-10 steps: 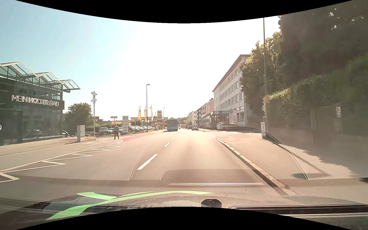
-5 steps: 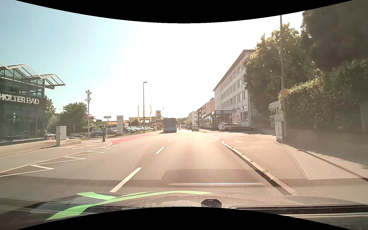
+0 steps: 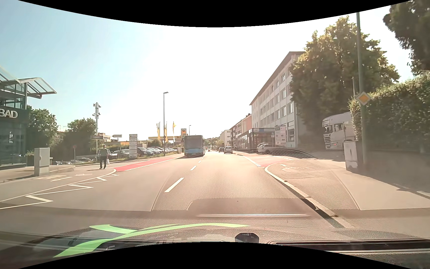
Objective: Follow the waypoints while adhering to traffic rules and regulations
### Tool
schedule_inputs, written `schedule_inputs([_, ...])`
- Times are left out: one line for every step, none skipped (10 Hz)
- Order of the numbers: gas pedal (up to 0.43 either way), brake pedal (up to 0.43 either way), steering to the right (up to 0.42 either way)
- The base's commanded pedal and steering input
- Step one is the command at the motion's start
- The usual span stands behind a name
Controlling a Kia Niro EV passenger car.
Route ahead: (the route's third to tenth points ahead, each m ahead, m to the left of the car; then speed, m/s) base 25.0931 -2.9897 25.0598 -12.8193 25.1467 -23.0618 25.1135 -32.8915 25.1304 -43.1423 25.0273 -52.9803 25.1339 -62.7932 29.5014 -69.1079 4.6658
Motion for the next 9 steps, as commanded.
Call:
schedule_inputs([0.000, 0.000, -0.016])
schedule_inputs([0.000, 0.000, -0.023])
schedule_inputs([0.008, 0.000, -0.026])
schedule_inputs([0.020, 0.000, -0.026])
schedule_inputs([0.020, 0.000, -0.021])
schedule_inputs([0.020, 0.000, -0.018])
schedule_inputs([0.020, 0.000, -0.012])
schedule_inputs([0.020, 0.000, -0.006])
schedule_inputs([0.020, 0.000, -0.003])
